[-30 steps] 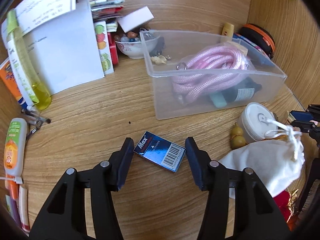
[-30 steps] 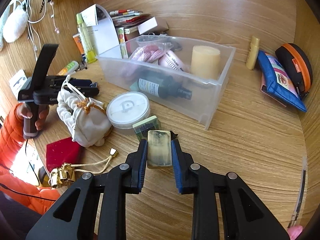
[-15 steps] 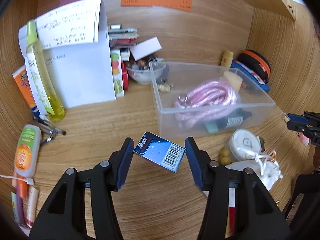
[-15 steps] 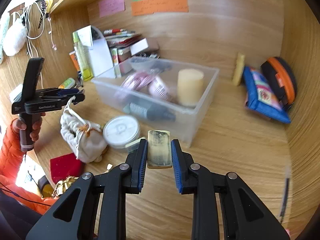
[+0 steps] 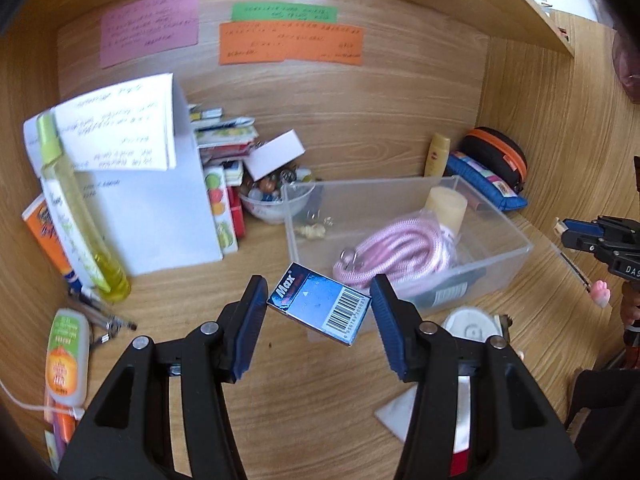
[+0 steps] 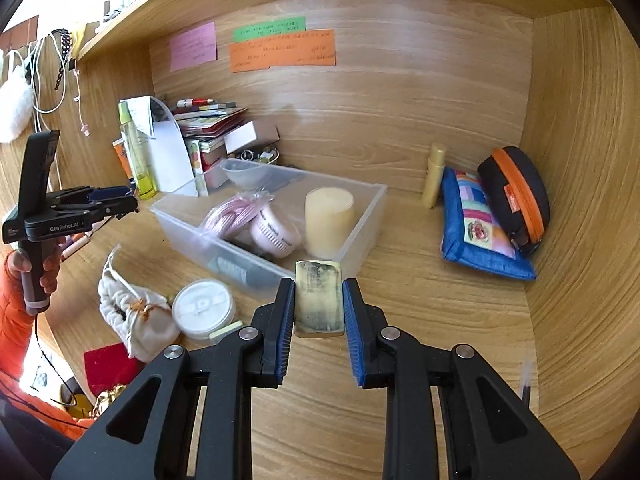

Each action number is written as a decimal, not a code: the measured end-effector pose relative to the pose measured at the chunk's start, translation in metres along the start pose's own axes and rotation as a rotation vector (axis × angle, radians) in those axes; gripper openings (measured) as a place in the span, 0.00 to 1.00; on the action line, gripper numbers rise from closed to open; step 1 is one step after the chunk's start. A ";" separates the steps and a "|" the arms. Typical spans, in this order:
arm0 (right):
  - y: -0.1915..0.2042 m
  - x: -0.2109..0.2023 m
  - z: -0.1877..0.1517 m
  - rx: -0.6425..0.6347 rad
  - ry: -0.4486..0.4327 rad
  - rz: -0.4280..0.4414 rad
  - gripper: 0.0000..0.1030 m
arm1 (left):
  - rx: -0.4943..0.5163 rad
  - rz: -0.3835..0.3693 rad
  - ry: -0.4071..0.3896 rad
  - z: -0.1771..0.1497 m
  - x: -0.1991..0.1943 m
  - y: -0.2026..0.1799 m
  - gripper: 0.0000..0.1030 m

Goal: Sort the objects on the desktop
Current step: 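Lift the block and card box and carry both over the clear bin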

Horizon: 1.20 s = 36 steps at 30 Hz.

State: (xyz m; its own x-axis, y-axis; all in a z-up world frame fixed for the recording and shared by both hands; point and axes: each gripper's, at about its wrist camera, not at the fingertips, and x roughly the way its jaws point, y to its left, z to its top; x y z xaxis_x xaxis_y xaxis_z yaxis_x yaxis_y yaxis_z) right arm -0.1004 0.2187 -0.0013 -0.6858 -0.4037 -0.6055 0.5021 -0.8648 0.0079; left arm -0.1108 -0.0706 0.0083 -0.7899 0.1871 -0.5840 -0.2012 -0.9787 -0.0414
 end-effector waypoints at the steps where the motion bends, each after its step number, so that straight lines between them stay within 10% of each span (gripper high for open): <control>1: -0.001 0.001 0.002 -0.004 -0.001 0.000 0.21 | 0.002 -0.003 -0.003 0.003 0.001 -0.001 0.51; 36: 0.012 0.097 0.039 -0.055 0.117 0.077 0.21 | 0.019 -0.059 0.078 0.022 0.066 -0.002 0.51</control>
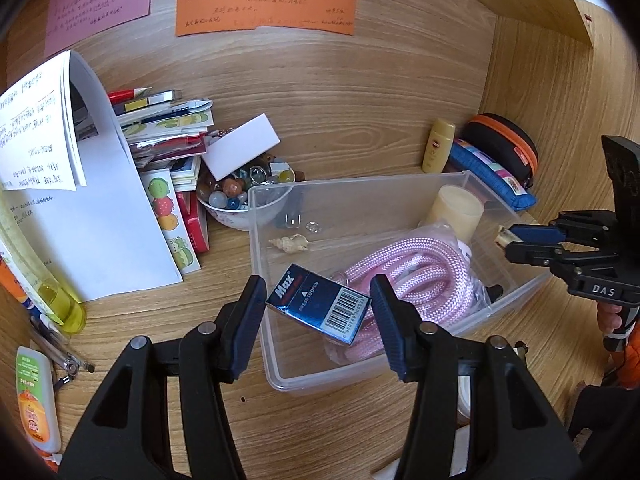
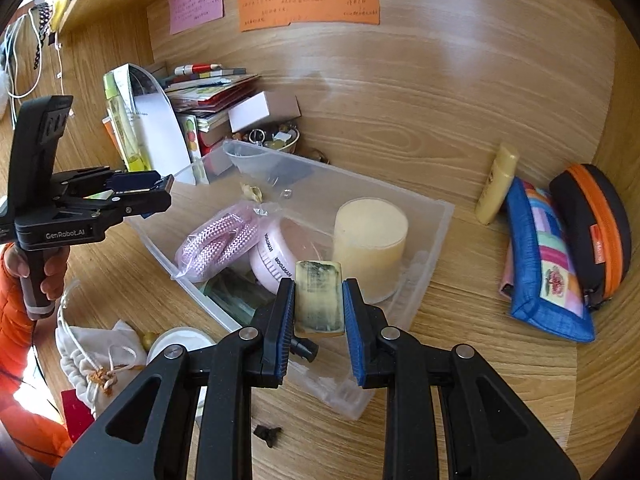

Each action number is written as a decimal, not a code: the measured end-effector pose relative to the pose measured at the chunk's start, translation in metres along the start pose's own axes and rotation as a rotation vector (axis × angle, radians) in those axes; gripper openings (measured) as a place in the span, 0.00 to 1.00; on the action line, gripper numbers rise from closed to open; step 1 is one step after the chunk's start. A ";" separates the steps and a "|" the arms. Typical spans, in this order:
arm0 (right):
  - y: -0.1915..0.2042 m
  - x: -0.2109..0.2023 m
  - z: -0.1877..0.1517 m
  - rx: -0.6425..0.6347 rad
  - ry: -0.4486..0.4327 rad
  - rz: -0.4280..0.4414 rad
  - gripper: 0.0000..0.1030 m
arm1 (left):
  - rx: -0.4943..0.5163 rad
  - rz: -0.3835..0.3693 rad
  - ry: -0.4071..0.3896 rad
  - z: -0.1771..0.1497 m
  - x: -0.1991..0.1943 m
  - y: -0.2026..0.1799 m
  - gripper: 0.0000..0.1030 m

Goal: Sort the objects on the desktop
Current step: 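Lift the block and card box and carry both over the clear bin, then lower both items into the bin and open both grippers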

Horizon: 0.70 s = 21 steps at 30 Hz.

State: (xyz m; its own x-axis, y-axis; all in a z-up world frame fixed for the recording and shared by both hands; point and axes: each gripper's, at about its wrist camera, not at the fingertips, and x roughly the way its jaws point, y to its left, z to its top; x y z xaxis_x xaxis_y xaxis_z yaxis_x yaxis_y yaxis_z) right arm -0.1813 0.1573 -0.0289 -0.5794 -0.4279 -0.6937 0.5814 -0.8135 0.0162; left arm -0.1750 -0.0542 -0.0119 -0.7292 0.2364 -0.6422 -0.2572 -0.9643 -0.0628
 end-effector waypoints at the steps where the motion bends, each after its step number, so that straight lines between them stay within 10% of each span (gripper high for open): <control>1: 0.000 0.002 0.000 0.004 0.004 -0.006 0.21 | 0.007 0.004 0.001 0.000 0.000 -0.001 0.51; 21: 0.002 -0.013 -0.002 0.028 -0.018 -0.056 0.42 | -0.020 0.033 -0.046 0.000 -0.024 -0.003 0.67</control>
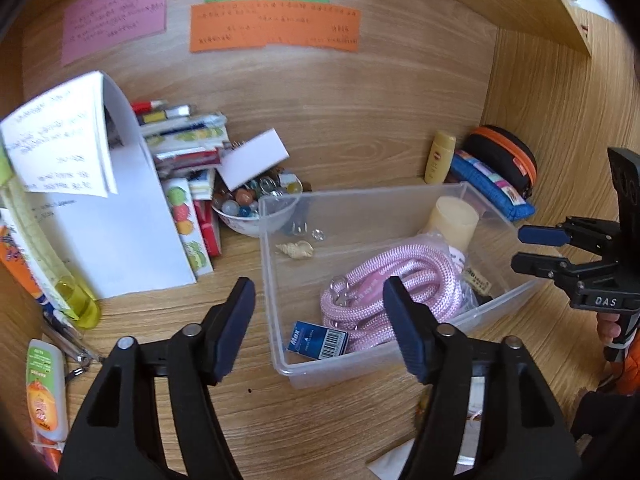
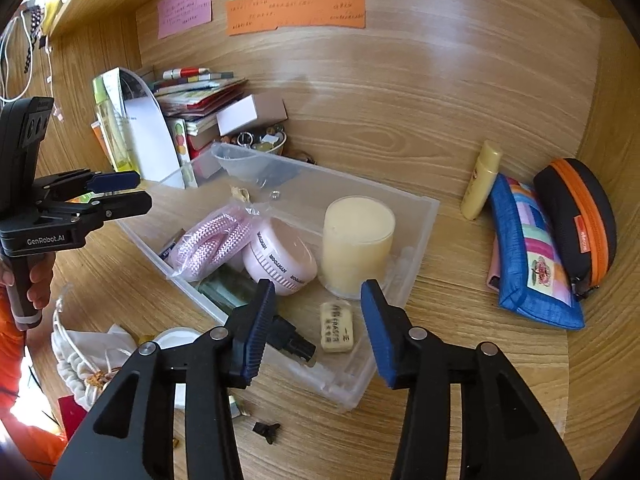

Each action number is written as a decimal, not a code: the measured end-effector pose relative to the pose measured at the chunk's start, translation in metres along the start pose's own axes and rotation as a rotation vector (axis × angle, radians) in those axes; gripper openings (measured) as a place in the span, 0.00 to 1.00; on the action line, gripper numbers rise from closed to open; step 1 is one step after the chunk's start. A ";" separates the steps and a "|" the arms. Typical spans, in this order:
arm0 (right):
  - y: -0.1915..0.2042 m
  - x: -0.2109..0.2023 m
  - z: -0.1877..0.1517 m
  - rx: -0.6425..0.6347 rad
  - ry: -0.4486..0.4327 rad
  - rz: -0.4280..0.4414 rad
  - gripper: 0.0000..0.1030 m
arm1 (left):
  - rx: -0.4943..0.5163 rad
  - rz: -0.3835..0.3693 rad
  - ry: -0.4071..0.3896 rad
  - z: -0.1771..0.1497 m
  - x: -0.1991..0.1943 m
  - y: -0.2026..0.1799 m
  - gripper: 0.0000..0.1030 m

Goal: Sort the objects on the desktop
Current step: 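Lower both items into the bin and open both grippers, then move both open grippers back toward the white drawstring bag and black clip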

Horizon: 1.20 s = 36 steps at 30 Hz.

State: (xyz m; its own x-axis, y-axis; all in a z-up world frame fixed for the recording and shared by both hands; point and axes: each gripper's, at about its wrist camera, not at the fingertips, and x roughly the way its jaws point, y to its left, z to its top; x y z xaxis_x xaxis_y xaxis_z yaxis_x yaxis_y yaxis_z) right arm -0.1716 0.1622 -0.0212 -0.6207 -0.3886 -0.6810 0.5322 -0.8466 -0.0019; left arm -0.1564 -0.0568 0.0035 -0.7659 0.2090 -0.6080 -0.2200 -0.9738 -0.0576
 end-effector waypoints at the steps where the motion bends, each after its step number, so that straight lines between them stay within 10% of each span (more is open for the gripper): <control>1: 0.000 -0.003 0.000 0.003 -0.006 -0.004 0.46 | -0.003 0.005 -0.010 0.000 -0.004 0.000 0.68; 13: 0.001 -0.043 -0.015 0.016 -0.091 -0.038 0.67 | -0.030 0.065 -0.086 -0.011 -0.047 -0.008 0.86; 36: 0.005 -0.045 -0.081 0.035 -0.002 -0.030 0.69 | 0.019 -0.044 -0.005 -0.084 -0.074 -0.085 0.95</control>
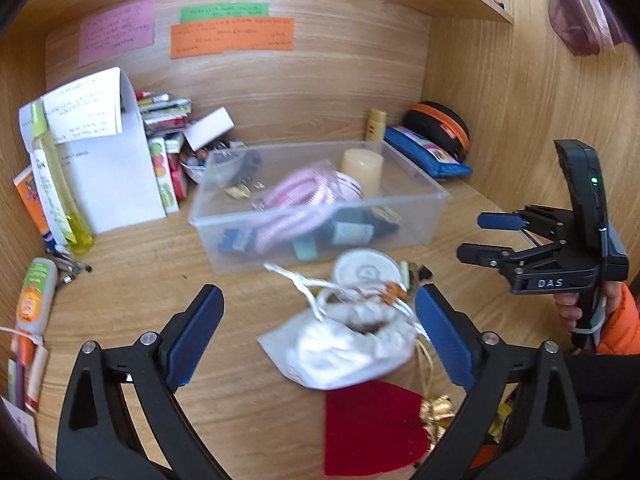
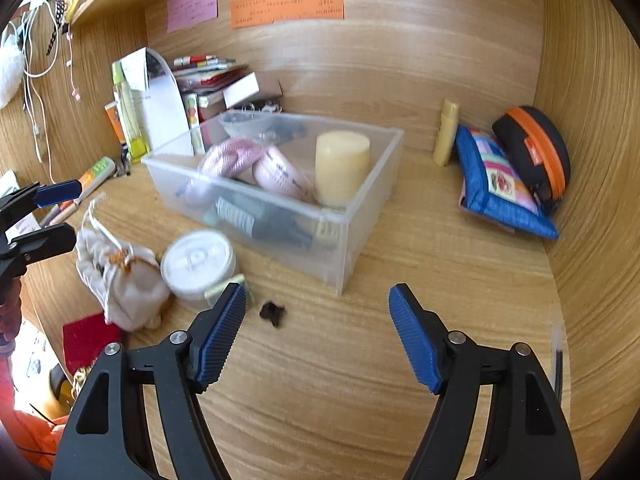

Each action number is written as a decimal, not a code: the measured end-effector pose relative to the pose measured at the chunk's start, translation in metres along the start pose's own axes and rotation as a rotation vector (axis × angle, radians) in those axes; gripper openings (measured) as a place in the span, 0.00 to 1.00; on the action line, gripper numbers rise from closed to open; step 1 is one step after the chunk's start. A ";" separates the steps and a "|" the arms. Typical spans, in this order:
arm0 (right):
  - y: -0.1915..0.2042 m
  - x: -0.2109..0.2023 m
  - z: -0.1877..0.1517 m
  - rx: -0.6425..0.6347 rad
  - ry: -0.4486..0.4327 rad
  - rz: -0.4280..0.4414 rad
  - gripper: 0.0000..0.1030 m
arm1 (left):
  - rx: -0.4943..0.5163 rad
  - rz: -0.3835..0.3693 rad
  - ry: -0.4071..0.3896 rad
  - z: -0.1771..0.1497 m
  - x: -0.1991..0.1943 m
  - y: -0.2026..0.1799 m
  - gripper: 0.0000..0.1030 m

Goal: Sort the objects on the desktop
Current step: 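Move both open grippers back toward the white drawstring bag and black clip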

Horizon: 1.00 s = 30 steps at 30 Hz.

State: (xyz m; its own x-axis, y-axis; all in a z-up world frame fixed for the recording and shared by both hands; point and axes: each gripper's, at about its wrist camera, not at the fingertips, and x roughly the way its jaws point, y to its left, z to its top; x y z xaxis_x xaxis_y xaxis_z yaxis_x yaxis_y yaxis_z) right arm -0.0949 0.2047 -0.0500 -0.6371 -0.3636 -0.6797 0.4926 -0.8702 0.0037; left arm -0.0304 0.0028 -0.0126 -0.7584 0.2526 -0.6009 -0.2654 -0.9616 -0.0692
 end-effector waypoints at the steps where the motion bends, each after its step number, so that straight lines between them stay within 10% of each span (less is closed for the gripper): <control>1: 0.000 0.001 -0.003 -0.001 0.006 0.000 0.69 | 0.003 -0.005 0.009 -0.003 0.001 -0.004 0.95; 18: 0.011 0.029 -0.017 -0.079 0.085 0.041 0.68 | 0.009 -0.010 0.216 -0.023 0.056 -0.018 0.95; 30: 0.022 0.054 -0.009 -0.132 0.150 0.113 0.34 | 0.002 0.032 0.238 -0.018 0.077 -0.011 0.96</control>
State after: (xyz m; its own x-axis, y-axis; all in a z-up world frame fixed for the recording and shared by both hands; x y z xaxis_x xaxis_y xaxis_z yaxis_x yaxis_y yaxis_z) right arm -0.1132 0.1689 -0.0927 -0.4829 -0.3941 -0.7820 0.6354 -0.7722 -0.0032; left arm -0.0754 0.0307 -0.0723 -0.6051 0.1890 -0.7734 -0.2443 -0.9686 -0.0455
